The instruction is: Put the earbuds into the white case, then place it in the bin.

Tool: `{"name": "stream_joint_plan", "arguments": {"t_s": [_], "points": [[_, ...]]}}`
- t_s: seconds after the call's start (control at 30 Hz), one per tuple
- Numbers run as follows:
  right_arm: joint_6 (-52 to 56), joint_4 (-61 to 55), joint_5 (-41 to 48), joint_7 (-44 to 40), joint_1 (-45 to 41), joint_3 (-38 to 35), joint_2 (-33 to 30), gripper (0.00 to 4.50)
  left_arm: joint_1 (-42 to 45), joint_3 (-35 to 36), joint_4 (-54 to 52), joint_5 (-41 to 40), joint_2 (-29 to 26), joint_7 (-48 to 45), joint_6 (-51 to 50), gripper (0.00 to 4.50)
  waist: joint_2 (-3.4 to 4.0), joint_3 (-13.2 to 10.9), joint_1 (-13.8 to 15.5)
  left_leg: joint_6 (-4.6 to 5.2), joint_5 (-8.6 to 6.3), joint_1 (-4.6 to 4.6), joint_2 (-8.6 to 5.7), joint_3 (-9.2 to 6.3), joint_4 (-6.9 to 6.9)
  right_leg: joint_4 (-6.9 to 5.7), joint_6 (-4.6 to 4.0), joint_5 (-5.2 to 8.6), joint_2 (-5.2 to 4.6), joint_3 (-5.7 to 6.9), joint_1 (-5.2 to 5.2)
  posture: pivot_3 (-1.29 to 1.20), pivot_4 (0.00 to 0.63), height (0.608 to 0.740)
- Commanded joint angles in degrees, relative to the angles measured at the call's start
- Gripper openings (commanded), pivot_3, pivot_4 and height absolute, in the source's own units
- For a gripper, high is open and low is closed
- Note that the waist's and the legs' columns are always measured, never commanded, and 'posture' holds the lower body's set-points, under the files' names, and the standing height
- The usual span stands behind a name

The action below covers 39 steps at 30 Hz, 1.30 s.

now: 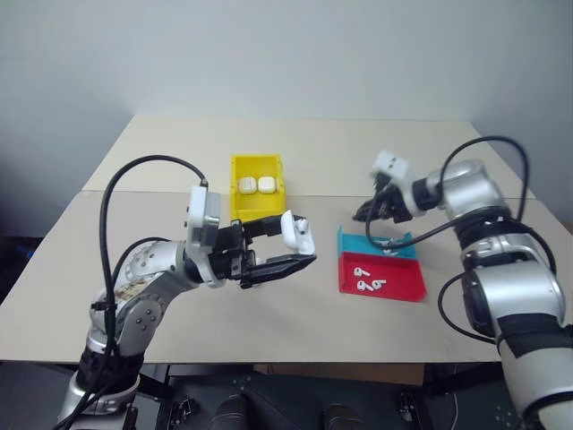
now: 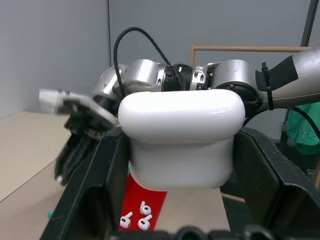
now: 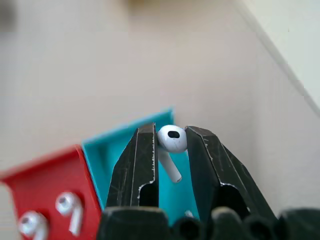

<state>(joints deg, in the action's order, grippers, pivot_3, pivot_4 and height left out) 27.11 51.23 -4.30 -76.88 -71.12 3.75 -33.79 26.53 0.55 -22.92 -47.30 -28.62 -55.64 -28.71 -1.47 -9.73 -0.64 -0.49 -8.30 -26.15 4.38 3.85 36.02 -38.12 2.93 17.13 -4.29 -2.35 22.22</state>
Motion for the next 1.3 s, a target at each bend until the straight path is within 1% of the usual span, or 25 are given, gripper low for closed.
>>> {"name": "stream_joint_plan", "arguments": {"t_s": [0.03,0.1,0.17,0.23,0.33,0.43,0.5,0.57,0.73,0.93,1.17,1.3], "points": [[16.70,-17.14,13.79,-1.74,4.20,-10.79,-2.50,0.85,2.33,-0.34,1.84,0.45,0.80,-1.69,1.37,2.79,0.00,0.00,0.22,0.00,0.00,-0.02,0.00,0.00,0.00,0.01,0.00,0.00,-0.01,0.01,0.00,0.00,0.150,0.740],[28.38,-31.19,23.68,1.36,9.66,-19.39,-1.65,0.85,3.86,-0.81,3.53,1.29,1.48,-2.49,2.11,2.79,0.00,0.00,0.49,0.01,-0.01,-0.03,0.00,0.01,-0.01,0.03,0.00,0.00,-0.01,0.00,0.00,0.00,0.150,0.740],[38.00,-44.89,33.15,5.34,15.13,-27.13,0.77,0.85,5.38,-0.79,4.68,1.46,2.39,-2.48,2.17,2.79,0.00,0.00,0.74,0.01,0.00,-0.06,0.00,-0.02,0.01,0.01,0.00,0.00,-0.01,0.02,0.02,0.00,0.150,0.740],[45.94,-56.80,41.92,10.89,19.08,-33.93,5.33,0.85,6.55,-1.01,5.57,1.78,3.13,-2.82,2.39,2.79,0.00,0.00,0.72,0.01,0.00,-0.06,0.01,-0.05,-0.01,0.00,0.00,0.00,0.00,0.03,0.00,0.00,0.150,0.740],[54.06,-69.32,52.54,20.73,21.74,-40.80,14.19,0.85,7.49,-1.31,6.46,2.02,3.85,-3.62,2.25,2.79,0.01,0.01,0.23,0.01,0.00,-0.03,0.01,-0.04,0.02,-0.09,0.01,0.00,0.01,-0.02,0.01,0.00,0.150,0.740],[57.21,-77.12,60.96,29.53,23.86,-43.44,21.19,0.85,8.31,-1.71,7.63,2.71,4.71,-3.96,2.37,2.79,0.02,0.01,-0.01,0.02,0.01,-0.01,0.00,-0.09,0.02,-0.15,0.01,0.00,0.03,0.01,0.00,0.00,0.150,0.740],[57.17,-79.53,65.80,34.60,25.36,-43.79,23.84,0.85,8.71,-1.86,8.23,3.05,5.16,-4.20,2.47,2.79,0.02,0.01,-0.03,0.03,0.01,-0.02,0.00,-0.10,0.02,-0.13,0.01,0.00,0.02,0.02,-0.01,0.00,0.150,0.740],[56.40,-80.66,69.70,39.10,27.12,-43.07,25.20,0.85,9.06,-1.87,8.53,3.19,5.50,-4.37,2.42,2.79,0.02,0.01,0.02,0.03,0.01,-0.03,-0.01,-0.10,0.02,-0.11,0.01,0.00,0.00,0.01,-0.01,0.00,0.150,0.740],[52.50,-83.68,76.34,45.89,32.58,-38.08,23.85,0.85,9.51,-1.85,8.44,3.19,6.05,-4.52,2.20,2.79,0.02,0.01,-0.06,0.04,0.02,-0.05,-0.02,-0.11,-0.01,-0.05,0.01,0.00,-0.01,0.02,-0.01,0.00,0.150,0.740],[46.61,-83.79,77.67,49.15,36.55,-31.21,19.25,0.85,9.33,-1.63,8.18,3.18,6.07,-4.62,2.08,2.79,0.02,0.01,-0.18,0.05,0.02,-0.04,-0.02,-0.12,-0.01,-0.05,0.01,0.00,0.01,0.01,0.00,0.00,0.150,0.740],[39.31,-83.75,77.10,49.18,39.57,-25.22,15.03,0.85,8.87,-1.46,7.76,3.74,6.40,-4.51,2.33,2.79,0.01,0.01,-0.13,0.05,0.02,-0.06,-0.02,-0.14,-0.02,0.00,0.02,0.00,0.01,0.01,-0.01,0.00,0.150,0.740],[36.34,-84.29,75.99,47.09,41.86,-22.16,11.13,1.93,8.58,-1.23,7.63,4.08,6.50,-4.08,2.66,2.79,0.01,0.01,-0.12,0.05,0.02,-0.06,-0.02,-0.14,-0.02,0.01,0.02,0.00,0.01,0.02,-0.01,0.00,0.150,0.740]]}}
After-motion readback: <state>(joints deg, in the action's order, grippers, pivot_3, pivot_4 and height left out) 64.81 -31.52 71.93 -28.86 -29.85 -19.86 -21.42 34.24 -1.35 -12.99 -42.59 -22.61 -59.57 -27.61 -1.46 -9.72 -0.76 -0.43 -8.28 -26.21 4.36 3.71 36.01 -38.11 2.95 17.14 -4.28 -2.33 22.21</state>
